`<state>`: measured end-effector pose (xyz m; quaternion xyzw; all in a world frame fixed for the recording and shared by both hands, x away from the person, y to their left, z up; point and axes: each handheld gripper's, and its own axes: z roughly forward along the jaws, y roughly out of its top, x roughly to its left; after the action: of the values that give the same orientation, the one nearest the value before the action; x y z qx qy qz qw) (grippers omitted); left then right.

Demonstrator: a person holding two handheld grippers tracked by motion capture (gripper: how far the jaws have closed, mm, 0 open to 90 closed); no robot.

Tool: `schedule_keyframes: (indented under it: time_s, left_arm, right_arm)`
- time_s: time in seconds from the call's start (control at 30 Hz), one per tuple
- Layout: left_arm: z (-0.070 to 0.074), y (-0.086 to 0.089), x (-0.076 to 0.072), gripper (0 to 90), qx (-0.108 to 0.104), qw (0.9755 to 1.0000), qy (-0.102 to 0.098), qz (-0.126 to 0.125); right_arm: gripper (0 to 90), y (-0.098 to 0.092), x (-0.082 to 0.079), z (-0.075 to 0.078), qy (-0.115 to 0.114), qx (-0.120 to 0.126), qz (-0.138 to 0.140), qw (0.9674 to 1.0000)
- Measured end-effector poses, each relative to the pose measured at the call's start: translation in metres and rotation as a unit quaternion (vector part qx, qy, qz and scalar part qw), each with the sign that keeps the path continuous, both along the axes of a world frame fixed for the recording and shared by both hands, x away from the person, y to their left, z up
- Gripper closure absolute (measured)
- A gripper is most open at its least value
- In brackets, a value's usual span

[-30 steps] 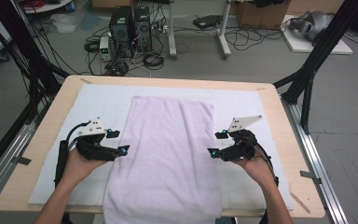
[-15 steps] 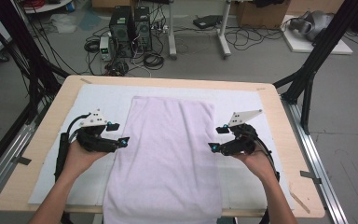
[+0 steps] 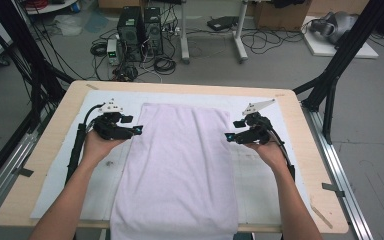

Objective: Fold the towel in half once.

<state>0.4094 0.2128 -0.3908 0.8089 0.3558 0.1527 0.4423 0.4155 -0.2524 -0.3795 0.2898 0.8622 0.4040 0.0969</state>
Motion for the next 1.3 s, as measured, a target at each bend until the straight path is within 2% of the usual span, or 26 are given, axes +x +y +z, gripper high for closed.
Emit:
schedule_keyframes:
  time_s: [0.03, 0.07, 0.2, 0.27, 0.37, 0.47, 0.5, 0.53, 0.57, 0.63, 0.73, 0.8, 0.87, 0.93, 1.0, 1.07, 1.1, 1.13, 1.2, 1.23, 1.3]
  left_arm:
    - [-0.008, 0.002, 0.007, 41.9, 0.002, 0.9999, 0.016, 0.004]
    - [-0.013, 0.002, 0.011, 42.8, 0.011, 0.9997, 0.021, 0.011]
    - [-0.029, -0.001, 0.021, 47.4, 0.022, 0.9994, 0.018, 0.021]
    - [-0.034, -0.003, 0.025, 50.6, 0.026, 0.9993, 0.014, 0.025]
    - [-0.043, -0.005, 0.031, 55.9, 0.026, 0.9986, 0.026, 0.039]
    - [-0.053, -0.009, 0.034, 59.3, 0.044, 0.9973, 0.037, 0.047]
    - [-0.053, -0.009, 0.034, 59.9, 0.045, 0.9973, 0.030, 0.050]
    - [-0.053, -0.010, 0.034, 62.2, 0.042, 0.9971, 0.030, 0.055]
    - [-0.054, -0.012, 0.034, 64.0, 0.050, 0.9967, 0.026, 0.059]
    - [-0.054, -0.013, 0.034, 72.5, 0.056, 0.9960, 0.021, 0.066]
    - [-0.054, -0.011, 0.035, 85.0, 0.049, 0.9957, 0.031, 0.073]
    - [-0.053, -0.009, 0.036, 87.3, 0.044, 0.9957, 0.034, 0.075]
    - [-0.050, -0.008, 0.035, 87.8, 0.043, 0.9957, 0.032, 0.075]
    - [-0.043, -0.003, 0.032, 88.0, 0.031, 0.9966, 0.023, 0.073]
    - [-0.035, 0.002, 0.030, 88.1, 0.017, 0.9971, 0.013, 0.072]
    - [-0.025, 0.007, 0.024, 88.1, 0.004, 0.9980, 0.006, 0.063]
    - [-0.020, 0.009, 0.019, 88.1, 0.005, 0.9986, 0.003, 0.053]
    - [-0.014, 0.011, 0.012, 88.1, 0.015, 0.9989, -0.005, 0.044]
    - [-0.007, 0.014, 0.002, 88.1, 0.008, 0.9993, -0.007, 0.035]
    - [-0.003, 0.016, -0.006, 88.1, 0.003, 0.9995, -0.011, 0.031]
    - [0.001, 0.018, -0.019, 88.1, 0.006, 0.9996, -0.017, 0.020]
  right_arm:
    - [37.1, 0.000, 0.001, -0.002, 0.000, 0.004, -0.005, 1.0000]
    - [37.7, 0.002, 0.004, -0.005, -0.009, -0.003, -0.011, 0.9999]
    - [44.3, 0.007, 0.016, -0.019, -0.013, -0.032, -0.027, 0.9990]
    - [46.5, 0.008, 0.023, -0.027, -0.007, -0.039, -0.039, 0.9985]
    - [48.9, 0.010, 0.031, -0.038, 0.004, -0.042, -0.051, 0.9978]
    - [50.4, 0.014, 0.037, -0.048, 0.008, -0.062, -0.067, 0.9958]
    - [51.1, 0.013, 0.039, -0.051, 0.012, -0.062, -0.072, 0.9954]
    - [51.5, 0.012, 0.040, -0.055, 0.021, -0.060, -0.076, 0.9950]
    - [52.1, 0.012, 0.042, -0.057, 0.025, -0.063, -0.080, 0.9944]
    - [58.5, 0.011, 0.042, -0.059, 0.032, -0.049, -0.087, 0.9945]
    - [75.1, 0.014, 0.042, -0.058, 0.038, -0.046, -0.075, 0.9954]
    - [84.8, 0.016, 0.043, -0.057, 0.050, -0.040, -0.064, 0.9959]
    - [85.8, 0.016, 0.044, -0.056, 0.055, -0.040, -0.068, 0.9954]
    - [86.0, 0.015, 0.043, -0.052, 0.055, -0.031, -0.069, 0.9956]
    - [86.0, 0.013, 0.042, -0.045, 0.046, -0.017, -0.065, 0.9967]
    - [86.1, 0.009, 0.037, -0.031, 0.030, -0.006, -0.056, 0.9980]
    - [86.2, 0.007, 0.035, -0.026, 0.022, 0.002, -0.053, 0.9984]
    - [86.2, 0.004, 0.031, -0.019, 0.016, 0.015, -0.049, 0.9986]
    - [86.2, -0.003, 0.021, -0.008, 0.014, 0.032, -0.037, 0.9987]
    - [86.2, -0.004, 0.018, -0.005, 0.018, 0.035, -0.034, 0.9986]
    - [86.2, -0.005, 0.006, 0.003, 0.021, 0.030, -0.018, 0.9992]
